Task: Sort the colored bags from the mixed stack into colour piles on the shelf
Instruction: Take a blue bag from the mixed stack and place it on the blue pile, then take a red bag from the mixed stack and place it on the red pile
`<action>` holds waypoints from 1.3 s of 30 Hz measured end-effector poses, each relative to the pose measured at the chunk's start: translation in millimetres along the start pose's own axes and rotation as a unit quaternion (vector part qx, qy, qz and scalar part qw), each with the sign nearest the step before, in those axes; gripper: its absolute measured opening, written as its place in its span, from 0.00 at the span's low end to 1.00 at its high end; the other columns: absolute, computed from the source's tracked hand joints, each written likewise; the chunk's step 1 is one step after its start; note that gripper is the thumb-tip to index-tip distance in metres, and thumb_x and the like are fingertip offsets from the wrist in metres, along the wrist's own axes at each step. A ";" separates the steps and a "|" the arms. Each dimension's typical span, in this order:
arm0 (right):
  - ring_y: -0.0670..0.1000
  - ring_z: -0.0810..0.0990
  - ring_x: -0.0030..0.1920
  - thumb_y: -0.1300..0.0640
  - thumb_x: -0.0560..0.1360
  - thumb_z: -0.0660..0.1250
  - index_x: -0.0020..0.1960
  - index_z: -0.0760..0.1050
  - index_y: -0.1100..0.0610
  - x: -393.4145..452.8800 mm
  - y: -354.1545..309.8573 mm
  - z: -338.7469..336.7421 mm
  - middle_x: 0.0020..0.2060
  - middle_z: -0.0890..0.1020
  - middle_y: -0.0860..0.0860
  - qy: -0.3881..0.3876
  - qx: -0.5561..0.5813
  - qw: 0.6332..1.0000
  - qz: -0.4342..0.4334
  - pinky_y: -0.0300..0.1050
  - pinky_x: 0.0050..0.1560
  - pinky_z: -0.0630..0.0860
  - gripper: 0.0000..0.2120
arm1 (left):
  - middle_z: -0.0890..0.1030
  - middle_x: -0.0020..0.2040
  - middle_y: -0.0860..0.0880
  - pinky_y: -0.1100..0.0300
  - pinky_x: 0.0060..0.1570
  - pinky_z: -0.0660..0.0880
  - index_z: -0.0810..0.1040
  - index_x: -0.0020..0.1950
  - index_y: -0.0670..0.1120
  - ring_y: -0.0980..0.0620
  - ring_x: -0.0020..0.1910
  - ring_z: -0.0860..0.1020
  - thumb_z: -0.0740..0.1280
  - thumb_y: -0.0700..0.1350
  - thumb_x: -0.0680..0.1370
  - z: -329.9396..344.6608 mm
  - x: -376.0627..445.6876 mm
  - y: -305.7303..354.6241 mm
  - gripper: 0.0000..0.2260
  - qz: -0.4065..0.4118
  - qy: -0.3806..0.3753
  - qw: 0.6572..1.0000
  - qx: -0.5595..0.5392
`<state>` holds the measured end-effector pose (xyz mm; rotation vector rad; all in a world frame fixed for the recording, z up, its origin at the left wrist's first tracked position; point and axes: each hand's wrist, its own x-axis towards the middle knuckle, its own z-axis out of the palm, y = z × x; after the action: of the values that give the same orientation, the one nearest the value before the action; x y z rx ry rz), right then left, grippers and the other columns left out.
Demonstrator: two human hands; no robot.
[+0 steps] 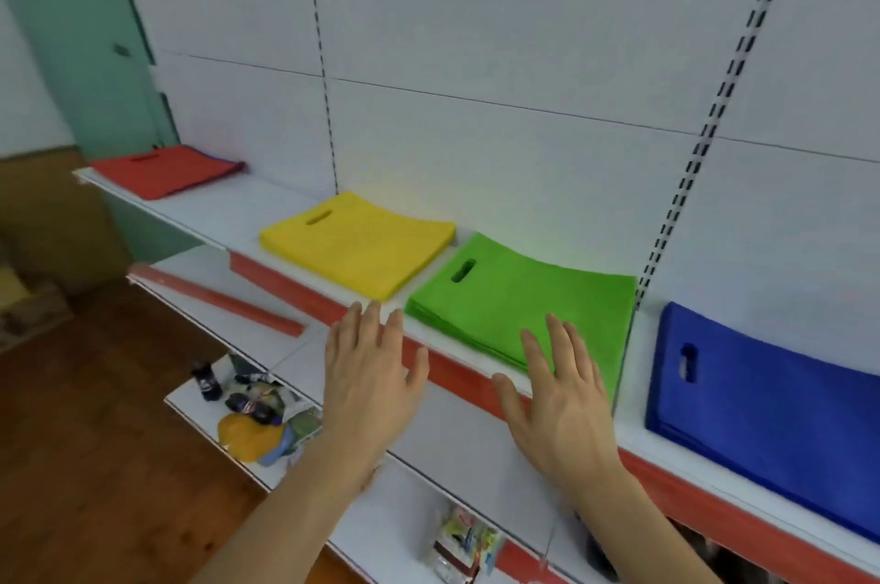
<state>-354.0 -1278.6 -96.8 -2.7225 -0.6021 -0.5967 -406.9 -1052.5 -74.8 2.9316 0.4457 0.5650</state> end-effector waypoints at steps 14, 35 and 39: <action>0.63 0.58 0.83 0.34 0.83 0.54 0.81 0.67 0.58 108.2 -269.1 130.5 0.82 0.63 0.62 -0.072 0.058 0.982 -0.167 0.66 0.78 0.63 0.36 | 0.69 0.80 0.44 0.40 0.79 0.60 0.71 0.78 0.48 0.40 0.81 0.62 0.54 0.64 0.83 -14.3 11.7 -283.7 0.29 -0.158 0.055 0.986 0.026; 0.61 0.51 0.85 0.30 0.79 0.33 0.85 0.57 0.54 344.5 -553.1 295.7 0.84 0.55 0.59 -0.128 0.057 0.966 -0.215 0.62 0.82 0.57 0.45 | 0.58 0.85 0.48 0.46 0.81 0.46 0.61 0.84 0.54 0.45 0.85 0.49 0.50 0.67 0.84 1.2 190.0 -600.0 0.31 -0.242 0.032 0.966 0.081; 0.61 0.55 0.84 0.32 0.82 0.42 0.84 0.61 0.56 376.9 -601.7 329.8 0.83 0.60 0.59 -0.121 0.049 0.974 -0.183 0.62 0.81 0.60 0.40 | 0.60 0.84 0.47 0.44 0.82 0.50 0.62 0.84 0.52 0.44 0.85 0.52 0.50 0.66 0.84 5.6 237.2 -659.2 0.31 -0.209 0.033 0.976 0.057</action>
<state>-206.9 -509.8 -101.9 -2.6252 -1.1774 -0.3022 -367.7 -354.0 -113.2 2.7977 1.1016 0.5913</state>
